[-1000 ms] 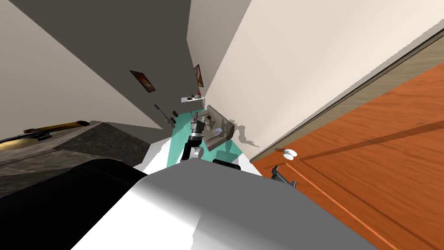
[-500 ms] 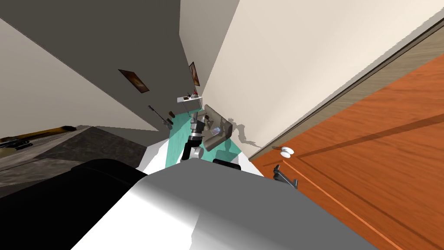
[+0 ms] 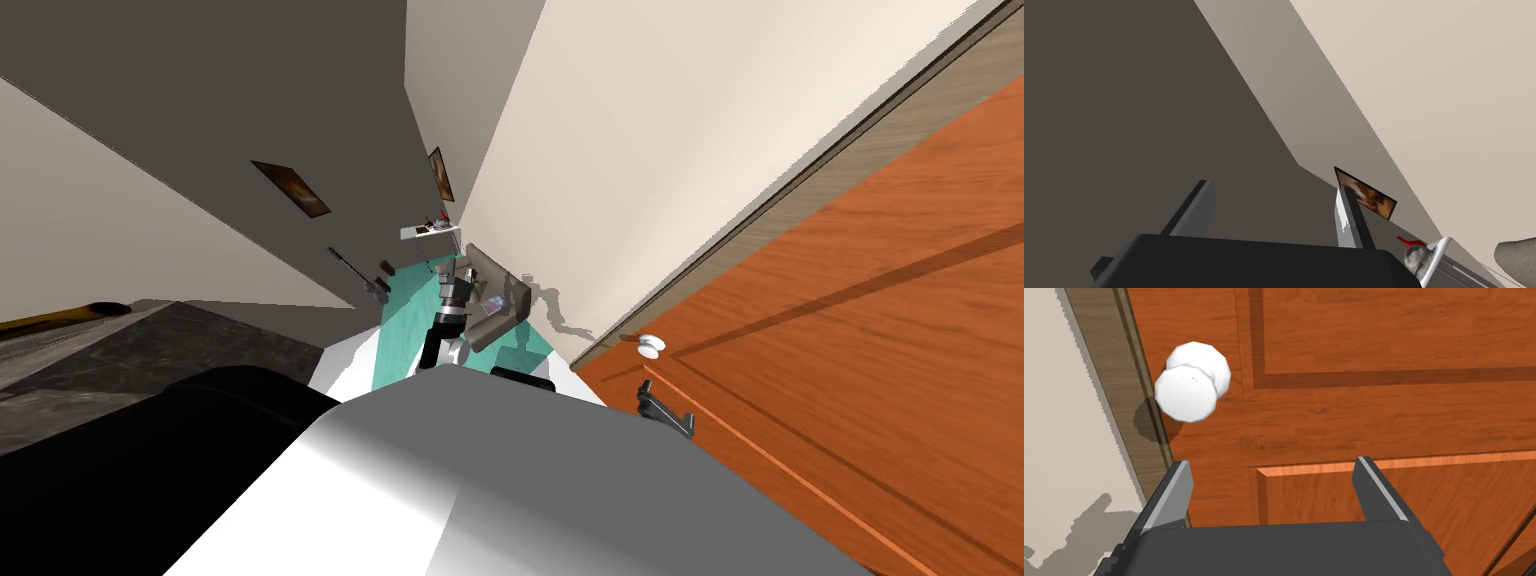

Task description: Pull the door open

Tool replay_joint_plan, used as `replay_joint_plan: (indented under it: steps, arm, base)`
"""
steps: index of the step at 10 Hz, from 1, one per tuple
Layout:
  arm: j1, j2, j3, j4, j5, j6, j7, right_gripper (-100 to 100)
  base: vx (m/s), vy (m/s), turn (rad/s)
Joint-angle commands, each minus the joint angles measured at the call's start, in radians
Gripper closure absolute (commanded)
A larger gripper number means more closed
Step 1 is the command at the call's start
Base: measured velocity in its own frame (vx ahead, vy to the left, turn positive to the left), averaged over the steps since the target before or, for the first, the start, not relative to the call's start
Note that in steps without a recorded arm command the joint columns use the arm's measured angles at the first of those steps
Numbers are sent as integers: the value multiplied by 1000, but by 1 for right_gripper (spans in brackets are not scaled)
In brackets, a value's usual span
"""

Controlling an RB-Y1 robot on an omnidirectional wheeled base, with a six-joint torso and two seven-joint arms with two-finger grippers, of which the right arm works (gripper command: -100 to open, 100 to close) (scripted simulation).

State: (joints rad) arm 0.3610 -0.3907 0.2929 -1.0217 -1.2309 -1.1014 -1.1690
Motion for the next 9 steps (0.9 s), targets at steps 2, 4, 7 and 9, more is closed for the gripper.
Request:
replay_joint_plan:
  steps: [2,4,7,9]
  arm:
    - [-15,-23,-3,38,9,7,-48,-100]
    - [-25,-38,-5,61,14,13,-77,-100]
    - [-35,-53,-7,84,18,18,-104,-100]
    - [-19,-46,1,86,20,16,-104,-100]
  base:
    - [117,-31,-35]
    - [181,-34,12]
    - [218,-51,47]
    - [128,7,-39]
